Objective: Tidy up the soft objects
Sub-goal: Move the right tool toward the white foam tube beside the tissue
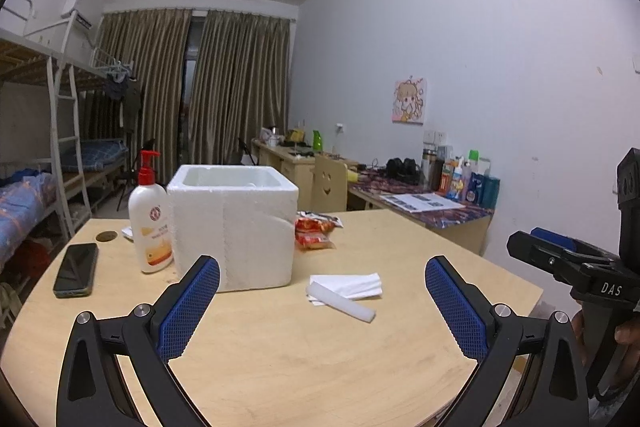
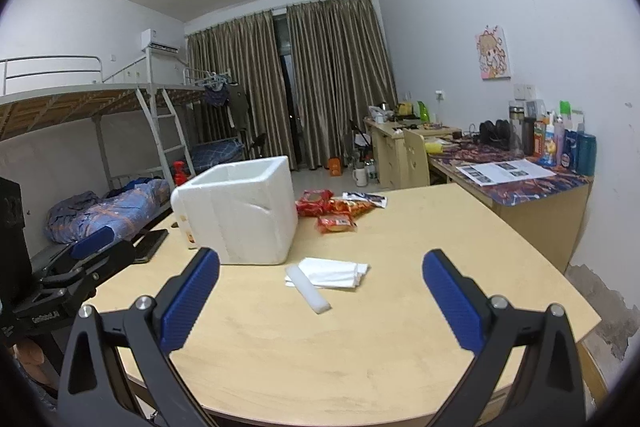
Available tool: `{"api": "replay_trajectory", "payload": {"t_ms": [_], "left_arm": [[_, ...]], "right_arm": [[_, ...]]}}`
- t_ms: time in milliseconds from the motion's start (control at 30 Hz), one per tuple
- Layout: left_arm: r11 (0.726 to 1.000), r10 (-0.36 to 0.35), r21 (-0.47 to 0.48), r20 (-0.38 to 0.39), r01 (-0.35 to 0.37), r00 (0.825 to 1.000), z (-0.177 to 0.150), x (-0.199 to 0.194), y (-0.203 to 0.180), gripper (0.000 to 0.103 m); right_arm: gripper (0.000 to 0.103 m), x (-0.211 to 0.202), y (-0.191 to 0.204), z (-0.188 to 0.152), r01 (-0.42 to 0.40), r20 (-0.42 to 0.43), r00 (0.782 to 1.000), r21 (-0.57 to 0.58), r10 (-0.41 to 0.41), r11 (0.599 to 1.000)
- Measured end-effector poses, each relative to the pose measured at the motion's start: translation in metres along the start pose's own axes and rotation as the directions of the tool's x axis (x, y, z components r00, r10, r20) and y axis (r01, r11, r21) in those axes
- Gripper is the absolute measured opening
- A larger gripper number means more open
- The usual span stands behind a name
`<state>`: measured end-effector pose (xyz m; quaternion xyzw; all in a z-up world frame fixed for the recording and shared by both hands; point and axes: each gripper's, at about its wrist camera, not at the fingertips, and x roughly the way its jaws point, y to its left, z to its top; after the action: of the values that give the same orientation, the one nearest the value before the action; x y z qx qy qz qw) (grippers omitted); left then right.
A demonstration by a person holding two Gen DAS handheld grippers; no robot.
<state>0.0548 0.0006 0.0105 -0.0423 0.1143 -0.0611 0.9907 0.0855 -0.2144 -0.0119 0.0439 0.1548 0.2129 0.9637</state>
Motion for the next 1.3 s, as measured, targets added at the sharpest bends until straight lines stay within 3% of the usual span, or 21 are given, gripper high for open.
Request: {"api": "replay_trajectory", "payload": {"t_ms": [433,700,1067,1300], "left_arm": [[0.998,-0.049,0.027,-0.100,0.052,0.994,-0.014,0.041,-0.007,0.103],[0.999,-0.034,0.016,-0.136,0.037,0.990,-0.019,0.063,0.002,0.103],[1.000,-0.001,-0.003,-0.200,0.000,0.980,-0.030,0.088,0.025,0.103],[0.999,0.029,-0.023,-0.257,-0.036,0.966,-0.038,0.109,0.039,0.103]], "right_arm": [[0.103,0.030,-0.021,-0.008,0.011,-0.072,0.997,0.012,-0.010,1.000],[0.103,0.053,-0.023,-0.013,-0.026,-0.127,0.992,0.005,0.026,1.000],[0.103,0.092,-0.011,-0.021,-0.090,-0.223,0.972,-0.042,0.079,0.995],[0.103,0.123,-0.005,-0.029,-0.146,-0.301,0.945,-0.043,0.126,0.988]]}}
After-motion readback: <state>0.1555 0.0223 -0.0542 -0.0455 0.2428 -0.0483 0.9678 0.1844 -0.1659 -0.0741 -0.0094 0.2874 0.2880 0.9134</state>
